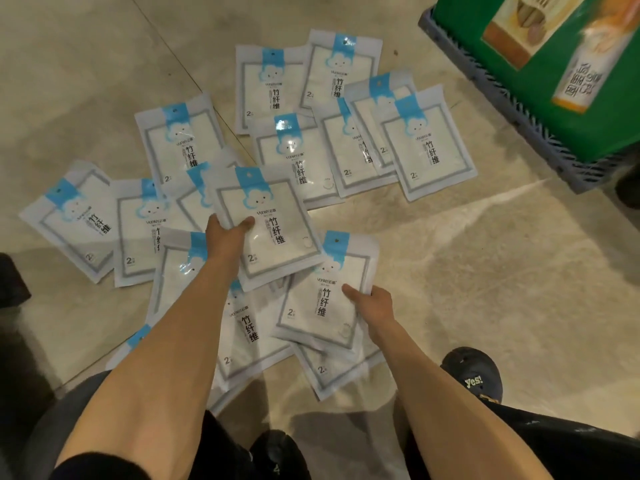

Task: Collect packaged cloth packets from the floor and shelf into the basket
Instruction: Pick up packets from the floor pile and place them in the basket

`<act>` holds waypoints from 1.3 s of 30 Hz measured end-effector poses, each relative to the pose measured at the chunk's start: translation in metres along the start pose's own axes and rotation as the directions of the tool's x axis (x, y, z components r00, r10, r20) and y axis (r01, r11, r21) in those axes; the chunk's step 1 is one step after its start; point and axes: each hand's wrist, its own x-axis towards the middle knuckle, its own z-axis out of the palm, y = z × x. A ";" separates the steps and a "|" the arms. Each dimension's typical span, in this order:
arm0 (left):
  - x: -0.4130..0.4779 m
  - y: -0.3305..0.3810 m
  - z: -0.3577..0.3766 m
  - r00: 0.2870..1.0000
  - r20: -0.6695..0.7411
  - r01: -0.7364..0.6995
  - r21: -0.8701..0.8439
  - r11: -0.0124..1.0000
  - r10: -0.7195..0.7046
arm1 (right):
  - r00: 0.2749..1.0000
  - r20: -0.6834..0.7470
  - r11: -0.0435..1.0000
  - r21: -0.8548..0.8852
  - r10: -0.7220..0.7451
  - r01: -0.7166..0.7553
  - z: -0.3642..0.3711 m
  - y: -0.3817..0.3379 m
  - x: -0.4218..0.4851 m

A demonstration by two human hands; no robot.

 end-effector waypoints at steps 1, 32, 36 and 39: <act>-0.009 0.007 -0.009 1.000 0.002 0.016 -0.022 1.000 -0.016 | 1.000 0.007 1.000 0.005 -0.005 0.005 -0.007 -0.008 -0.014; -0.551 0.448 -0.130 0.933 0.356 -0.046 -0.044 0.998 0.058 | 0.909 0.278 0.950 0.045 -0.310 0.310 -0.384 -0.442 -0.545; -0.578 0.468 -0.091 0.917 0.388 -0.049 -0.131 0.990 0.096 | 0.896 0.270 0.936 0.080 -0.352 0.344 -0.422 -0.461 -0.549; -0.595 0.475 -0.069 0.898 0.421 -0.068 -0.157 0.985 0.129 | 0.889 0.245 0.922 0.098 -0.388 0.375 -0.444 -0.466 -0.553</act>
